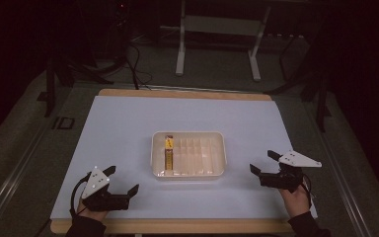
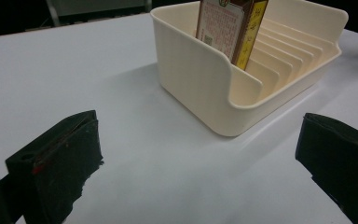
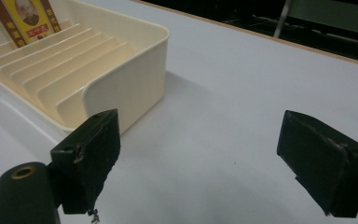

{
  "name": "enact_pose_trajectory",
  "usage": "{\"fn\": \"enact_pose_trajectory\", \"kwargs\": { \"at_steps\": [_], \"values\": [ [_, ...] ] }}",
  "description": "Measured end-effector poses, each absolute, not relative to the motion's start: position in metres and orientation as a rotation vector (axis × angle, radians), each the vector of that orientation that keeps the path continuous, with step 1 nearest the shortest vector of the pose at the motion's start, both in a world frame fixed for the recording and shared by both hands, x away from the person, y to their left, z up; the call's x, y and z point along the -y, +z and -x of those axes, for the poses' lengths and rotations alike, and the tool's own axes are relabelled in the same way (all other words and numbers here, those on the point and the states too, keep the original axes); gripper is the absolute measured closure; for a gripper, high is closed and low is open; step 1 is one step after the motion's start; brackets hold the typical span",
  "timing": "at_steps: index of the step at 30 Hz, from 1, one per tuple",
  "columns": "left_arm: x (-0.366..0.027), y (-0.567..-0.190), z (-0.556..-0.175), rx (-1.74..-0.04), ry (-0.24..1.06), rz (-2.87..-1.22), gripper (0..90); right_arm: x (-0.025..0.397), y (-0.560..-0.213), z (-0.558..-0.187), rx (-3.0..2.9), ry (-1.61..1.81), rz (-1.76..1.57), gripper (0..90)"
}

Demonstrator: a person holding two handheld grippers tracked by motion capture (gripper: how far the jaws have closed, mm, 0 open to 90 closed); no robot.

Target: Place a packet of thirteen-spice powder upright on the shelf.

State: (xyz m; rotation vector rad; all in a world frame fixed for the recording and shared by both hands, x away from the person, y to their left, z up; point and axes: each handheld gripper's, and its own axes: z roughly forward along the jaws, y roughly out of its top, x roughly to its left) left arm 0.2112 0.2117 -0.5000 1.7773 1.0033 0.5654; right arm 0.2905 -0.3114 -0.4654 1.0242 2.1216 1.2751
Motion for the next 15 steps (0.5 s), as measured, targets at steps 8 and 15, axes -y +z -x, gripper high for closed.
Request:
{"fn": "enact_pose_trajectory", "kwargs": {
  "at_steps": [8,15],
  "values": [
    [-0.2112,-0.4996,-0.2104,-1.001,0.567,-1.781,0.4,0.3139,-0.4661,-0.2913,-2.113,1.274,-1.049,13.3],
    [-0.2113,-0.4996,-0.2106,-1.001,0.567,-1.781,0.4,0.3149,-0.4674,-0.2925,-2.119,1.272,-1.066,13.4]
  ]
}}
